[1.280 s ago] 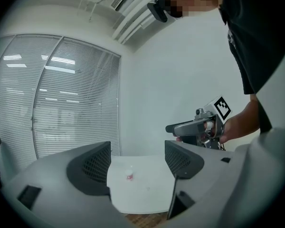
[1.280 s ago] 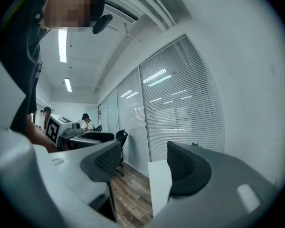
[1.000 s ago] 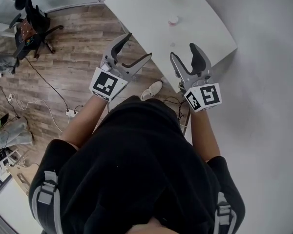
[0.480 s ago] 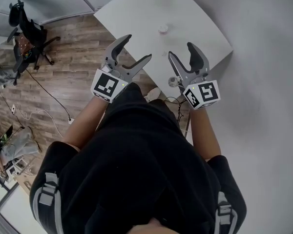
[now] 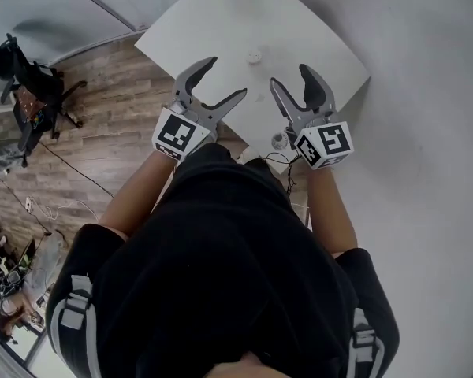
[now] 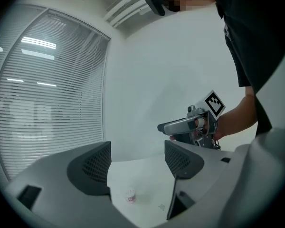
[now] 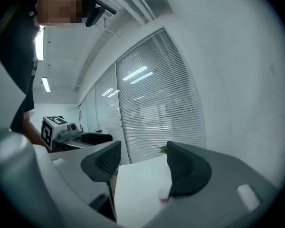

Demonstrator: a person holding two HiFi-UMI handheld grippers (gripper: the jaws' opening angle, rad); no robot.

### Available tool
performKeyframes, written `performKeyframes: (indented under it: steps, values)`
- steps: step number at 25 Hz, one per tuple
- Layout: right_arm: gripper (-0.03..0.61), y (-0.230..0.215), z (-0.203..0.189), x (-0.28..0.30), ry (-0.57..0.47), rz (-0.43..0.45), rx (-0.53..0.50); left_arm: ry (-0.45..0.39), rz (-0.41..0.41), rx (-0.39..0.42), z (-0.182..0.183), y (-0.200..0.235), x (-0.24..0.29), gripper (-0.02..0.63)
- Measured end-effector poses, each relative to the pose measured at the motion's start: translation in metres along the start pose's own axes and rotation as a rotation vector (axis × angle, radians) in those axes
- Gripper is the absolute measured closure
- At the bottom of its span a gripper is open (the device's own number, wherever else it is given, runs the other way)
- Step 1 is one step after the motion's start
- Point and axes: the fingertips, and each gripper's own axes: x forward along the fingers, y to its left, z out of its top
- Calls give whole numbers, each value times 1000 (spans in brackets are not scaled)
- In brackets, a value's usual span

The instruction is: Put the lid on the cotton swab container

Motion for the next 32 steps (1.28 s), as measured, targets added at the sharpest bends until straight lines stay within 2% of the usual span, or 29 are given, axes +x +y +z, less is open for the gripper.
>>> performKeyframes:
  steps: [7, 15, 24, 32]
  values:
    - [290, -37, -11, 18, 3, -136, 34, 19, -125, 13, -21, 19, 38, 275]
    - [314, -67, -46, 37, 43, -223, 68, 82, -184, 43, -73, 38, 77, 275]
    - [344, -100, -94, 59, 94, -283, 116, 152, -232, 89, -142, 44, 116, 275]
    - [362, -122, -135, 77, 131, -314, 153, 223, -264, 61, -195, 49, 139, 275]
